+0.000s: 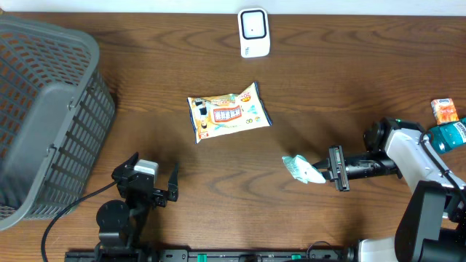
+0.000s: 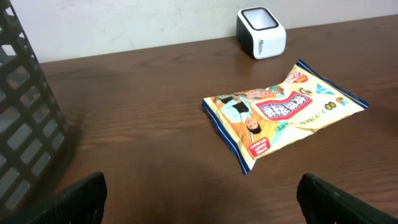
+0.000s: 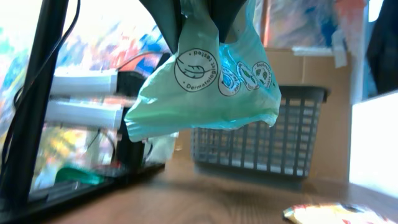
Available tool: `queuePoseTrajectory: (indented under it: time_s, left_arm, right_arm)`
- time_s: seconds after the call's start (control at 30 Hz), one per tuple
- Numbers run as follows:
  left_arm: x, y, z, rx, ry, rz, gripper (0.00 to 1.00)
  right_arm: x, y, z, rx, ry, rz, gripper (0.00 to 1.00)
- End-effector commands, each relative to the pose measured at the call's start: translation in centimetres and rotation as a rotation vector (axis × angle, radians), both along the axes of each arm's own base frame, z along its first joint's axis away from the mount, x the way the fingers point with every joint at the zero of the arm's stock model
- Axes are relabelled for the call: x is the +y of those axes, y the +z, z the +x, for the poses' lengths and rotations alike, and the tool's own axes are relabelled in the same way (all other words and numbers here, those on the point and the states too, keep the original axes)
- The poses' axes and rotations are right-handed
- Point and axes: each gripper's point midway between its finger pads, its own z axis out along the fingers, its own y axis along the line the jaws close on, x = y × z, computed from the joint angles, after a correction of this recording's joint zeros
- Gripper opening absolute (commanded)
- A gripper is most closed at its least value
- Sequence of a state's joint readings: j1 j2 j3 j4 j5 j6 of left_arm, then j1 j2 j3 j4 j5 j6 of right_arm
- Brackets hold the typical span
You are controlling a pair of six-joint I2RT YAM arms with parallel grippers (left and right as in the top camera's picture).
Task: Scan the item barcode
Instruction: 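Lift the wipes packet and turn it with the right gripper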
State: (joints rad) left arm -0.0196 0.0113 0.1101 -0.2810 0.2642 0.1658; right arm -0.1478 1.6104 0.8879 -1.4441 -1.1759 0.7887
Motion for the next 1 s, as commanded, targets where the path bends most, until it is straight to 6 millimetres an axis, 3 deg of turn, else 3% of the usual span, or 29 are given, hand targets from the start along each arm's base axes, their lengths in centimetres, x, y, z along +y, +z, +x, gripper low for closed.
queuePoseTrajectory:
  time_s: [0.0,0.13,0.27,0.7,0.8,0.97]
  left_arm:
    - [-0.1,-1.1,-0.2,0.028,-0.012,0.013,0.98]
    - [-0.1,-1.1,-0.2,0.028,-0.012,0.013,0.98]
    - [-0.1,-1.1,-0.2,0.028,-0.012,0.013,0.98]
    - [-0.1,-1.1,-0.2,0.028,-0.012,0.013,0.98]
    - [-0.1,-1.1,-0.2,0.028,-0.012,0.013,0.98]
    - [-0.1,-1.1,-0.2,0.028,-0.012,0.013,0.98]
  right_arm:
    - [0.5,1.8,0.5,-0.012,-0.047,0.089,0.01]
    - [0.5,1.9,0.4,0.076,-0.072,0.087,0.02]
    - [0.5,1.7,0.7,0.272,-0.134,0.072,0.01]
    - [0.2,0.9,3.7,0.863,-0.376,0.073,0.02]
    - [0.1,0.7,4.2,0.921,-0.405,0.073,0.01]
    - [0.2,1.8,5.6,0.812,-0.384,0.165,0.01]
